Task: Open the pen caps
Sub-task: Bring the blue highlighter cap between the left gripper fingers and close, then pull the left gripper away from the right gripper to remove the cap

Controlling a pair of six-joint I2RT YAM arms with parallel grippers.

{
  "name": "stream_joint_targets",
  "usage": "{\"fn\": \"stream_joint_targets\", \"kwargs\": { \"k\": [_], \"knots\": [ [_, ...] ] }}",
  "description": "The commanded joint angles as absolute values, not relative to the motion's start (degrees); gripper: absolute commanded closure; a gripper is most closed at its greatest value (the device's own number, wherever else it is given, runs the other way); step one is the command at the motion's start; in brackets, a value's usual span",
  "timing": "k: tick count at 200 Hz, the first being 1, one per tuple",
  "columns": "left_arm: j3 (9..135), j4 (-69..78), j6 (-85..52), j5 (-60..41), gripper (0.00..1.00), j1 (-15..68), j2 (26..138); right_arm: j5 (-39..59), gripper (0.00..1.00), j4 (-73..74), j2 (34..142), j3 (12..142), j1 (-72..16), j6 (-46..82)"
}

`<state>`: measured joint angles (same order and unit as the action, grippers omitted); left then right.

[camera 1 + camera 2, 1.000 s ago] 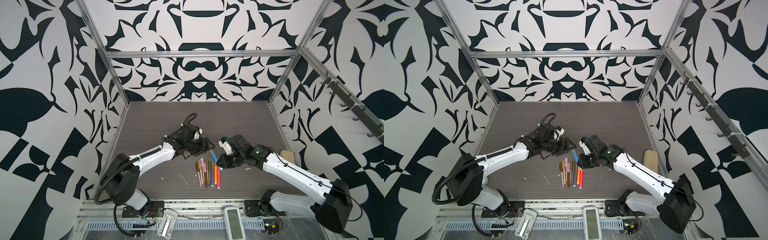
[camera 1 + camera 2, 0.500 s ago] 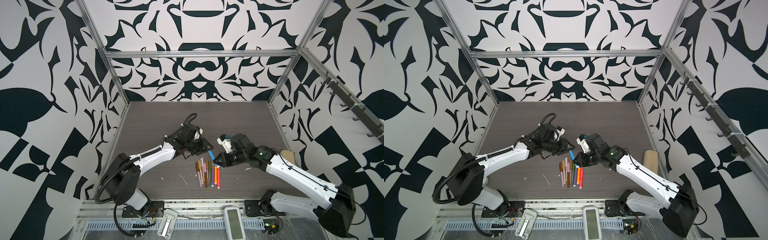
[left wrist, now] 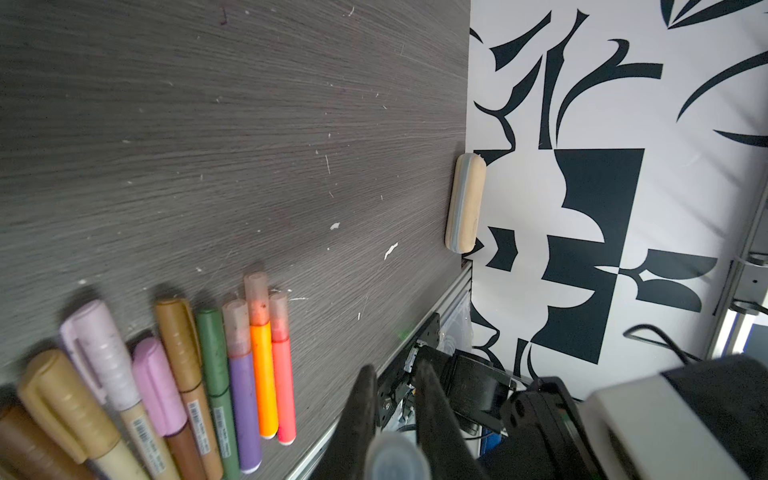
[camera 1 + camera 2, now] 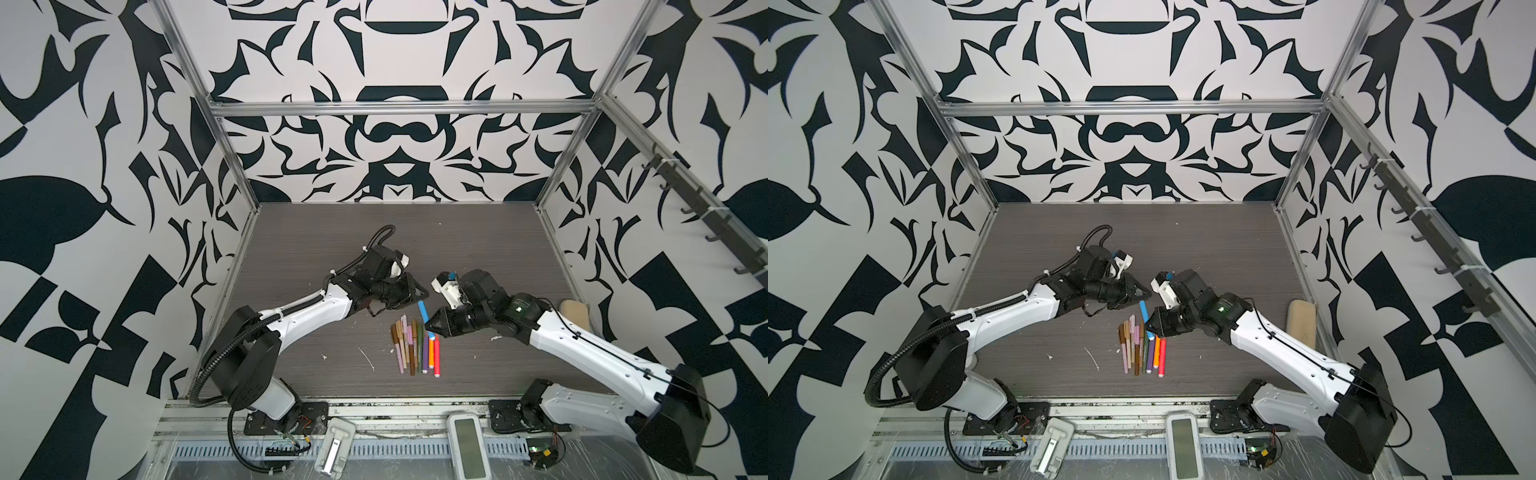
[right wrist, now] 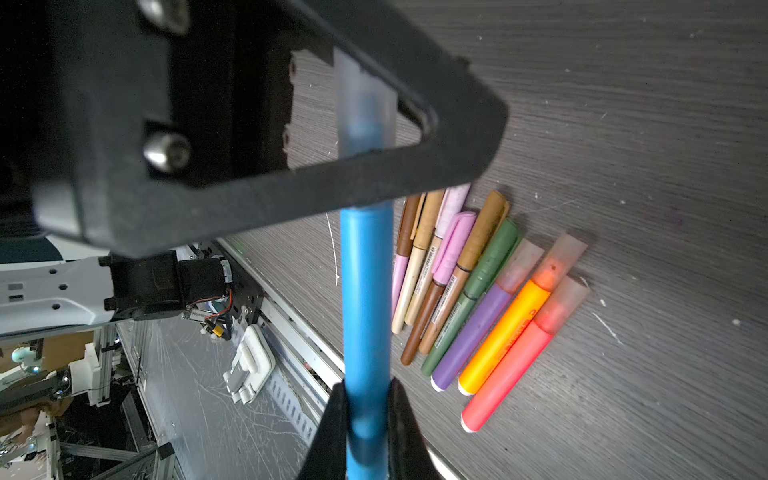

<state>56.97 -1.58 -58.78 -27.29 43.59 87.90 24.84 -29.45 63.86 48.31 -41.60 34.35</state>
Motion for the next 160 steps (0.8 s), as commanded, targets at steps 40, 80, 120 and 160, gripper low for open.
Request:
{"fn": "stream_joint_targets", "kwargs": {
  "k": [40,80,120,160],
  "knots": [
    [56.87,-2.42,-57.51,-27.61,1.00,43.33,86.98,24.21,0.62,-25.33,66.17,49.93,-41.24,35.86],
    [56.40,-1.98,-57.49,-28.01,1.00,43.33,86.01,24.24,0.70,-23.58,70.07,51.44,-41.30,35.76],
    [56.71,-3.56,-55.53,-25.61,1.00,42.68,85.76,24.01,1.00,-23.47,71.64,52.61,-41.32,35.37],
    [69.41,-11.93,-47.61,-28.42,1.00,24.27,91.65,23.32,1.00,-18.92,66.01,41.05,-44.48,42.15]
  ]
}}
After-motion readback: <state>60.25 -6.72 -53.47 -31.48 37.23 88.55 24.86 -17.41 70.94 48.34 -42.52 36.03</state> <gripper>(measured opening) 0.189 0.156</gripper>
